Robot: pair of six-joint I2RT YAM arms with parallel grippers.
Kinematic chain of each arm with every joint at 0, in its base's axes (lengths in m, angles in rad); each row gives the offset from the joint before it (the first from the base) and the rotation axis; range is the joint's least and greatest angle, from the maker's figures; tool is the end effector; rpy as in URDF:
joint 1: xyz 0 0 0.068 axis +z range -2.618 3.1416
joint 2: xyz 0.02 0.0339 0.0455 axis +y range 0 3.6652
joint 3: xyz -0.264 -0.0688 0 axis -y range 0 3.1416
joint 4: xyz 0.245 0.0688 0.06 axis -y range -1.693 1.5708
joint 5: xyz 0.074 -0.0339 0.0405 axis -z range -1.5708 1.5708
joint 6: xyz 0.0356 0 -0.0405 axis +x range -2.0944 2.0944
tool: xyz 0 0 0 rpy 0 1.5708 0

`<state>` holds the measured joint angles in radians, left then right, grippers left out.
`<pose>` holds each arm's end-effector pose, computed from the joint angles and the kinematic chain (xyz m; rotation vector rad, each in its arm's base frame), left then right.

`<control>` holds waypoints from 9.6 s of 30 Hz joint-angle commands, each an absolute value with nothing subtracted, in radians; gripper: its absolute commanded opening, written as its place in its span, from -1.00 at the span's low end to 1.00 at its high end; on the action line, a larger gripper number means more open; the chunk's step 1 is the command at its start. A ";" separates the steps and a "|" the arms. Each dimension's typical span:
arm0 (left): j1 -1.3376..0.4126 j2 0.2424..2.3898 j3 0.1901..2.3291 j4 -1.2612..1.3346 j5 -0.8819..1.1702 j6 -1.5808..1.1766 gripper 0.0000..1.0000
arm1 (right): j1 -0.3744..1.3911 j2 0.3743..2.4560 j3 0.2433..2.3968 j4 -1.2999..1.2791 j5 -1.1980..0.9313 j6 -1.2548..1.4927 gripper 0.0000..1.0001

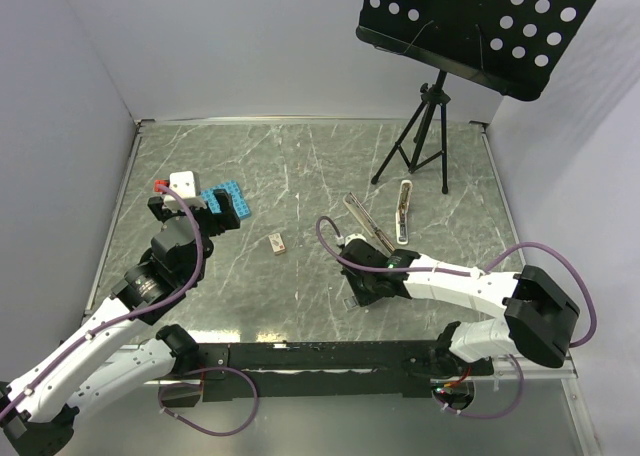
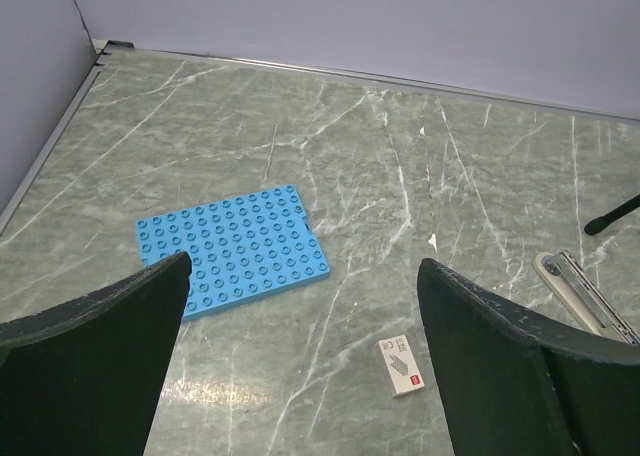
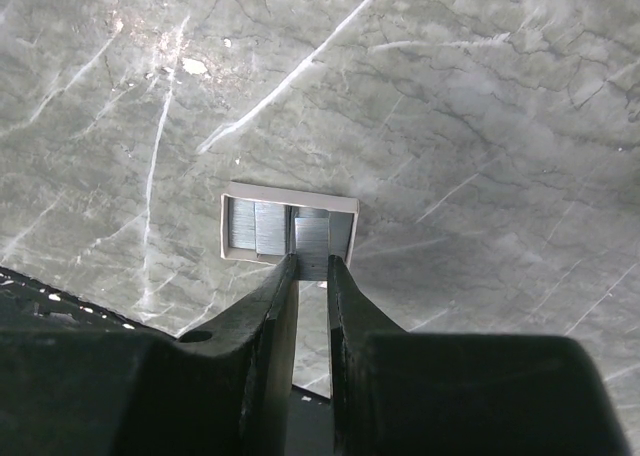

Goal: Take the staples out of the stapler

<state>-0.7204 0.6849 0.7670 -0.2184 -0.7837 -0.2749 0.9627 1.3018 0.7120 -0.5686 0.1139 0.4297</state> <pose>0.1316 -0.0821 0.3469 -0.2049 1.6552 -0.0836 0.1351 0.1870 0.1814 -0.6907 2.6545 0.2479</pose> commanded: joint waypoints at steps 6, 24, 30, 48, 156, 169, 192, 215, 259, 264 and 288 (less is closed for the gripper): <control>-0.723 0.687 0.772 -0.195 -0.792 -0.278 0.99 | 0.968 1.330 0.722 -0.540 0.112 0.451 -0.63; -0.723 0.684 0.773 -0.195 -0.792 -0.278 0.99 | 0.985 1.316 0.716 -0.561 0.117 0.479 -0.62; -0.723 0.686 0.773 -0.195 -0.792 -0.278 0.99 | 0.996 1.321 0.715 -0.569 0.127 0.483 -0.63; -0.723 0.695 0.773 -0.196 -0.793 -0.278 0.99 | 0.999 1.324 0.726 -0.583 0.152 0.472 -0.61; -0.723 0.695 0.775 -0.198 -0.785 -0.278 0.99 | 1.011 1.364 0.788 -0.764 0.201 0.600 -0.19; -0.723 0.696 0.775 -0.198 -0.782 -0.278 0.99 | 1.011 1.354 0.779 -0.765 0.206 0.607 -0.21; -0.723 0.693 0.775 -0.198 -0.782 -0.278 0.99 | 1.009 1.385 0.802 -0.735 0.245 0.617 -0.22; -0.569 1.141 0.952 -0.313 -0.232 -0.440 0.76 | 1.012 1.085 0.785 -0.652 0.189 0.581 0.75; -0.388 1.862 1.226 -0.491 0.123 -0.370 -0.48 | 1.017 0.896 0.669 -0.532 0.100 0.569 0.98; -0.390 1.847 1.207 -0.495 0.126 -0.367 -0.49 | 1.015 0.884 0.661 -0.535 0.101 0.571 0.99; -0.399 1.709 1.114 -0.494 0.123 -0.413 -0.43 | 1.015 0.959 0.606 -0.569 0.081 0.768 0.96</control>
<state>-0.3943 1.7916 1.1164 -0.4858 0.1337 -0.3882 1.0058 0.9352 0.6312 -0.5716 0.0978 0.6910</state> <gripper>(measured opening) 0.264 0.989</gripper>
